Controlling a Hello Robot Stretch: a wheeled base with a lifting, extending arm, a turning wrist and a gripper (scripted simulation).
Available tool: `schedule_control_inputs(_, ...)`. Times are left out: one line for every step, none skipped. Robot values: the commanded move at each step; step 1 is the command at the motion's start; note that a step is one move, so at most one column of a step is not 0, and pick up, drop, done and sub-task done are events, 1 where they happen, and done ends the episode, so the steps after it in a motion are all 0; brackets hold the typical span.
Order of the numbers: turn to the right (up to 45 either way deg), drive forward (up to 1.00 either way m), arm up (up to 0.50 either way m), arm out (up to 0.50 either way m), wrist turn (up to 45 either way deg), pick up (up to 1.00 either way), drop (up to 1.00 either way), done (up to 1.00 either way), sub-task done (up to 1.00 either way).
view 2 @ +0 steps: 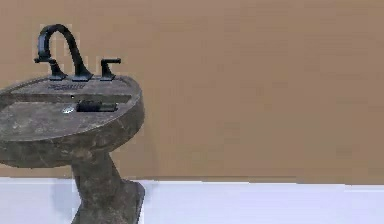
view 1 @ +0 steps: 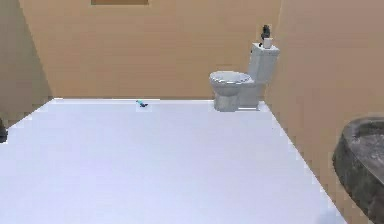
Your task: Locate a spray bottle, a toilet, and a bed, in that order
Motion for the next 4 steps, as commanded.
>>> schedule_control_inputs(0.0,1.00,0.00,0.00,0.0,0.00,0.00,0.00,0.00)
schedule_control_inputs(24.0,0.00,0.00,0.00,0.0,0.00,0.00,0.00,0.00)
schedule_control_inputs(0.0,0.95,0.00,0.00,0.0,0.00,0.00,0.00,0.00)
schedule_control_inputs(-15.0,0.00,0.00,0.00,0.0,0.00,0.00,0.00,0.00)
